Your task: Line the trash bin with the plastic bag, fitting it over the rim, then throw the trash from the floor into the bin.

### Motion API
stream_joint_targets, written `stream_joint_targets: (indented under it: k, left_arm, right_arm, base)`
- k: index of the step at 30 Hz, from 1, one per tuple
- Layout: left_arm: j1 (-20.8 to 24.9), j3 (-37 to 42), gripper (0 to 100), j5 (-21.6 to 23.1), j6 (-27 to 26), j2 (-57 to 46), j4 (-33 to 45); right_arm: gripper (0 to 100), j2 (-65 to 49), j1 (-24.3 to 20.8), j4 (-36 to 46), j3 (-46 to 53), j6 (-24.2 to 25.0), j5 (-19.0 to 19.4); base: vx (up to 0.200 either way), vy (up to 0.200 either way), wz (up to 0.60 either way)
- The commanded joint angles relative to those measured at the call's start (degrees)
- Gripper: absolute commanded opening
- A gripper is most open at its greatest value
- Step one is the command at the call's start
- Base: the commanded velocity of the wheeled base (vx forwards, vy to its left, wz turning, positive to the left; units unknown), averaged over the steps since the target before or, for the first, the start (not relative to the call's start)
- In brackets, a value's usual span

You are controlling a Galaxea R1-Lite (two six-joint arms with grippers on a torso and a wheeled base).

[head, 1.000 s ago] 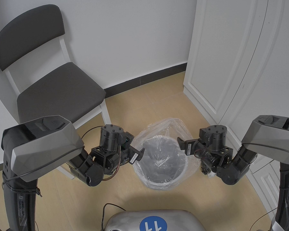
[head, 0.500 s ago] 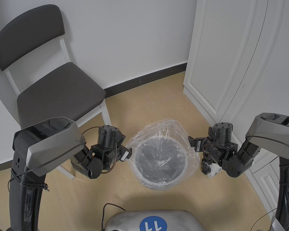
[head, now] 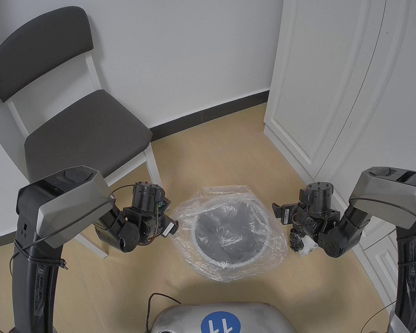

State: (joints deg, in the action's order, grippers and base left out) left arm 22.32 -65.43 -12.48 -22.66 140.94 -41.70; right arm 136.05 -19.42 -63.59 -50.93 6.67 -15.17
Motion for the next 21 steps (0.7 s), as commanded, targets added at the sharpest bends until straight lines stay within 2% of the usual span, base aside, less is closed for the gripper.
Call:
stream_joint_targets:
  k: [1, 10, 21]
  left_arm:
    - [1.15, 1.44, 100, 1.5, 0.25, 0.04, -0.48]
    - [4.4, 7.24, 100, 2.02, 0.69, -6.29, -5.41]
    - [6.77, 5.66, 100, 1.67, 2.71, -3.65, -11.21]
  right_arm:
    - [100, 0.36, -0.18, -0.22, 0.13, 0.01, 0.05]
    - [100, -2.01, -3.87, -1.45, 2.24, 0.8, 0.66]
    - [100, 3.26, -4.66, -3.56, 0.22, 0.98, 0.93]
  base:
    - [0.0, 0.0, 0.0]
    - [0.0, 0.0, 0.0]
    - [0.0, 0.0, 0.0]
